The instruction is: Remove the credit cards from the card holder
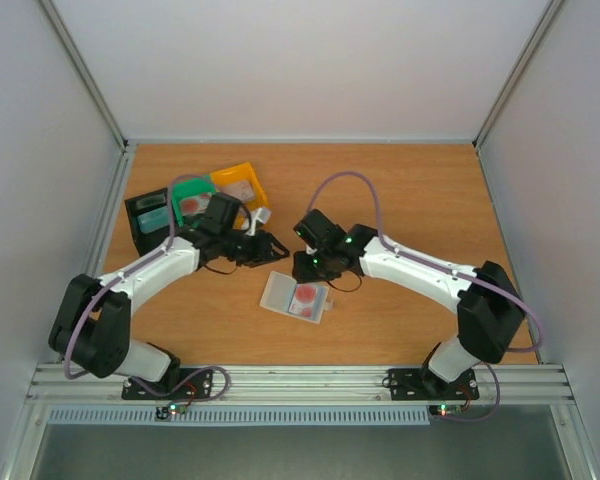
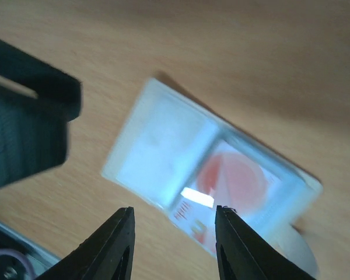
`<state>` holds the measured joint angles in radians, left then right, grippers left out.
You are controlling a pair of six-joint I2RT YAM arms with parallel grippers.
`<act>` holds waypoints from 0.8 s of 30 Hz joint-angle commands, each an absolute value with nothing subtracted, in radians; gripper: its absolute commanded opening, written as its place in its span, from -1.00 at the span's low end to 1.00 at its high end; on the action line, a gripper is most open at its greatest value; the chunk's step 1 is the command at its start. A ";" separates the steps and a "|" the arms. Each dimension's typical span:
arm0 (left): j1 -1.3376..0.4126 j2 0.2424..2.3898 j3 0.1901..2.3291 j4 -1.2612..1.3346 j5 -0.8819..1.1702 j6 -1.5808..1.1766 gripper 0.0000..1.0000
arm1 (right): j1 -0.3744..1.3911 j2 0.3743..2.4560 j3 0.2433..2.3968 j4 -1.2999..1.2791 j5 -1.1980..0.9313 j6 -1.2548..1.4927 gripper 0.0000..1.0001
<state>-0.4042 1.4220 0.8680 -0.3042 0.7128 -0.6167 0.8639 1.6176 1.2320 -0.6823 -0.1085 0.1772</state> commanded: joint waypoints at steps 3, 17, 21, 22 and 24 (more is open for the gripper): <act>-0.507 1.523 0.919 -0.434 0.696 -0.487 -0.31 | 0.859 1.566 1.049 -0.744 -0.100 0.295 -0.23; -0.612 1.685 0.895 -0.437 0.647 -0.344 -0.14 | 0.845 1.664 0.929 -0.600 -0.123 0.329 -0.25; -0.612 1.719 0.899 -0.428 0.629 -0.369 -0.13 | 0.841 1.685 0.924 -0.567 -0.138 0.328 -0.27; -0.612 1.725 0.904 -0.434 0.628 -0.369 -0.12 | 0.839 1.687 0.921 -0.564 -0.137 0.330 -0.27; -0.612 1.735 0.908 -0.435 0.623 -0.367 -0.07 | 0.838 1.689 0.914 -0.558 -0.138 0.332 -0.28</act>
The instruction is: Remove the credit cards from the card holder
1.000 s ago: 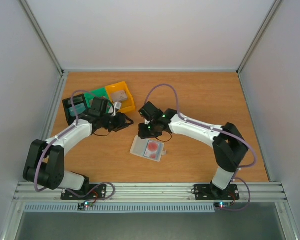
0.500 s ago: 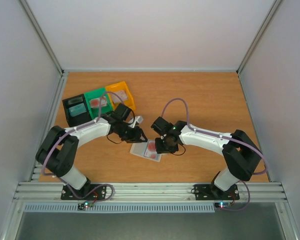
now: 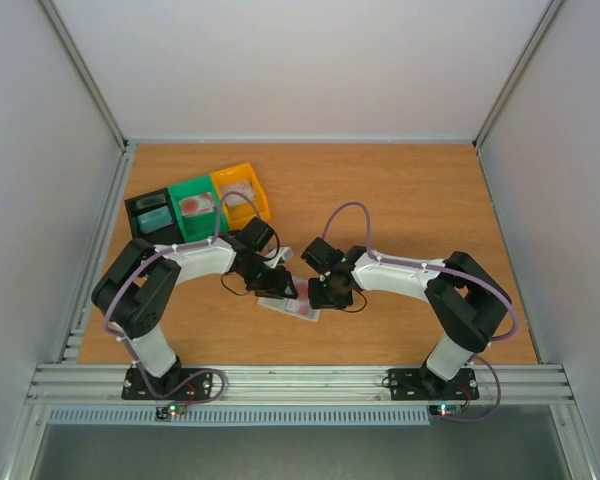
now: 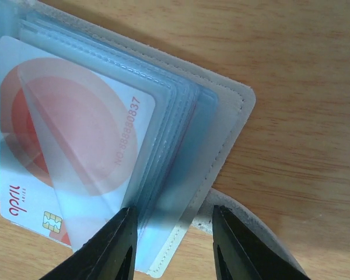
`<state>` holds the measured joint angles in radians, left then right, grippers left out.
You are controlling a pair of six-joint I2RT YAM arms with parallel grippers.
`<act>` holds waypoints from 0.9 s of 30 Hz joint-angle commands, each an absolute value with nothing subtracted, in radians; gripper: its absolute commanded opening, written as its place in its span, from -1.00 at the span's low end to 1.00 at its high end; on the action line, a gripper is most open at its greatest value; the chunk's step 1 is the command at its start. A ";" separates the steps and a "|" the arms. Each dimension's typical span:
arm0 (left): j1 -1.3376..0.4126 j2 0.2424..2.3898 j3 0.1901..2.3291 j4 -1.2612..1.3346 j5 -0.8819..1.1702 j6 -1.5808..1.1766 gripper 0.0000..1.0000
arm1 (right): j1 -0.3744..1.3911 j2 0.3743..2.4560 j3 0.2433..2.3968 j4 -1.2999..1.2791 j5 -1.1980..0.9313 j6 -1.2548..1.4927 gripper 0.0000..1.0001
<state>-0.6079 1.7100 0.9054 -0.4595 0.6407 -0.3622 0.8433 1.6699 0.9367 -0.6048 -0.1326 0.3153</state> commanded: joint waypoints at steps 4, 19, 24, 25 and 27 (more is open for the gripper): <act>-0.612 1.758 0.911 -0.423 0.647 -0.367 -0.07 | 0.832 1.690 0.897 -0.541 -0.144 0.337 -0.29; -0.630 1.737 0.888 -0.268 0.829 -0.387 -0.57 | 0.815 1.696 0.872 -0.489 -0.163 0.344 -0.31; -0.633 1.752 0.906 -0.288 0.827 -0.382 -0.74 | 0.811 1.690 0.860 -0.474 -0.171 0.350 -0.32; -0.633 1.751 0.907 -0.288 0.825 -0.382 -0.87 | 0.811 1.687 0.857 -0.475 -0.168 0.351 -0.32; -0.633 1.745 0.909 -0.302 0.815 -0.381 -0.99 | 0.807 1.681 0.852 -0.477 -0.165 0.351 -0.32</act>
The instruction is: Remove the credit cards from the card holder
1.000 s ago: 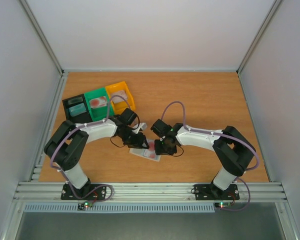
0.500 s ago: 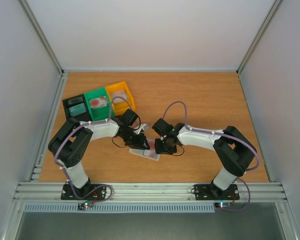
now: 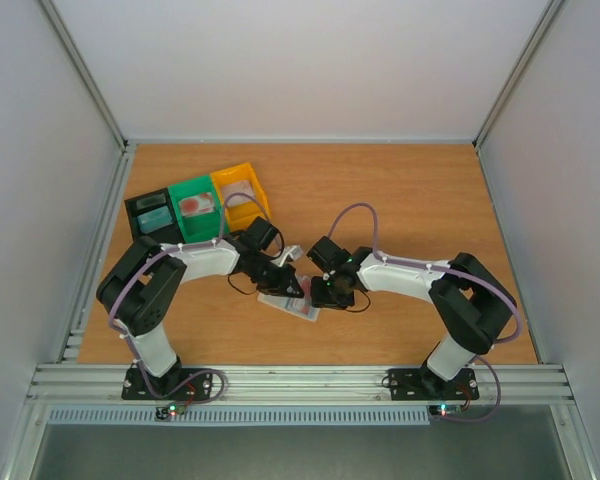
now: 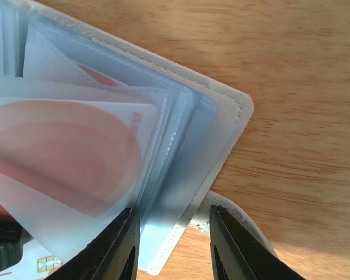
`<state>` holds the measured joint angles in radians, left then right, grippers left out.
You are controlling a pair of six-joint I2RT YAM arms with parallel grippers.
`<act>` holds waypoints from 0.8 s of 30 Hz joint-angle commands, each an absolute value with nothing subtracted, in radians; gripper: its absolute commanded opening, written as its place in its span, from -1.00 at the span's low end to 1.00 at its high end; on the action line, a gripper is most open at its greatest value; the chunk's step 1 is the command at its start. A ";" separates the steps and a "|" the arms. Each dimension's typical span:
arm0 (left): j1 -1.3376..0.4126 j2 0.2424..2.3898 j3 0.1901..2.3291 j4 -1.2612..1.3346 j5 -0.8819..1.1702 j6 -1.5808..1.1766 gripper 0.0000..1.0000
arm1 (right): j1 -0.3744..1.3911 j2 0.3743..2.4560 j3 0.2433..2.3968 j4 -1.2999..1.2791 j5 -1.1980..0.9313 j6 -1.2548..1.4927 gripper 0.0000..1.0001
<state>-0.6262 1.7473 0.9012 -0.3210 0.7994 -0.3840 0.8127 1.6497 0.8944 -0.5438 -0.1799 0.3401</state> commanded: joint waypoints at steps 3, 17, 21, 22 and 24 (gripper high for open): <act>-0.620 1.725 0.912 -0.329 0.794 -0.374 -0.99 | 0.798 1.670 0.839 -0.469 -0.167 0.340 -0.32; -0.554 1.623 0.817 -0.268 0.891 -0.286 -1.00 | 0.732 1.287 0.671 -0.212 -0.365 0.136 -0.05; -0.514 1.602 0.828 -0.343 0.872 -0.269 -1.00 | 0.698 1.295 0.691 -0.275 -0.323 0.143 -0.06; -0.499 1.598 0.843 -0.385 0.848 -0.253 -0.99 | 0.697 1.297 0.697 -0.287 -0.318 0.137 -0.06; -0.467 1.586 0.865 -0.480 0.796 -0.200 -1.00 | 0.698 1.298 0.715 -0.295 -0.335 0.124 -0.06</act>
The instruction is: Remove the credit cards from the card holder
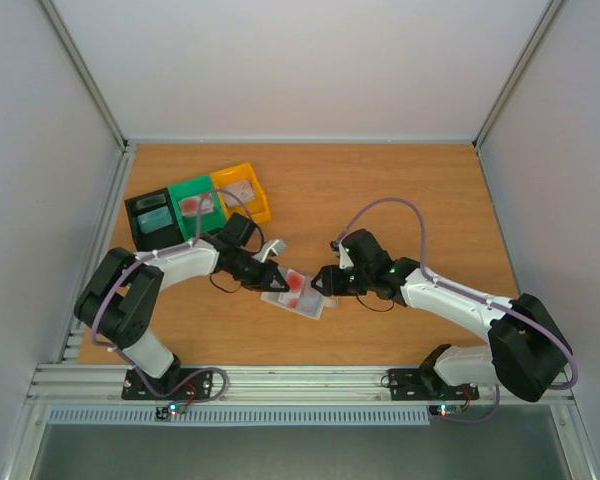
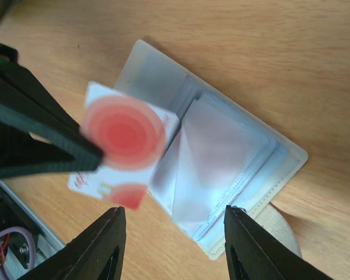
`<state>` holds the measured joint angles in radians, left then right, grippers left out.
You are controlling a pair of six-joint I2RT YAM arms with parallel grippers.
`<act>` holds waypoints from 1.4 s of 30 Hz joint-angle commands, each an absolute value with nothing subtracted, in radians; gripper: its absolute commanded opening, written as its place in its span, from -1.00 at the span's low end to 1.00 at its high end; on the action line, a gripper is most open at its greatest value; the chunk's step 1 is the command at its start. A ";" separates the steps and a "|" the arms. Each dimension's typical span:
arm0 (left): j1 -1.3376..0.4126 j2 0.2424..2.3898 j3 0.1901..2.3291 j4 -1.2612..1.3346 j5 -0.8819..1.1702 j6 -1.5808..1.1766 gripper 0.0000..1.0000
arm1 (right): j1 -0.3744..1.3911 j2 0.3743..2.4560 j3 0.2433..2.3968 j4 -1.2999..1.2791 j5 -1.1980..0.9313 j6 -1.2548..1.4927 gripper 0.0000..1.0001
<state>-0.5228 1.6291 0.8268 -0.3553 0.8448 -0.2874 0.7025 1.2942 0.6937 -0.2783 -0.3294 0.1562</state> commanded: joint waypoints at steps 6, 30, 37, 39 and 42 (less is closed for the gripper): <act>-0.373 1.492 1.016 -0.731 0.817 0.081 -1.00 | 0.697 1.240 0.798 -0.341 -0.326 0.030 -0.04; -0.364 1.451 1.269 -1.596 1.175 1.119 -0.99 | 0.840 1.292 1.120 -0.524 -0.695 -0.376 0.08; -0.380 1.455 1.265 -1.537 1.176 1.049 -0.99 | 0.841 1.271 1.128 -0.557 -0.683 -0.377 -0.47; -0.391 1.455 1.266 -1.524 1.169 1.038 -0.99 | 0.840 1.280 1.133 -0.539 -0.703 -0.359 -0.79; -0.397 1.461 1.266 -1.496 1.166 1.002 -1.00 | 0.839 1.285 1.142 -0.540 -0.687 -0.334 -0.97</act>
<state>-0.3798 1.4612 1.2694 -1.5383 1.1294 1.0363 0.8371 1.2892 1.1233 -0.5331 -0.7078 -0.3573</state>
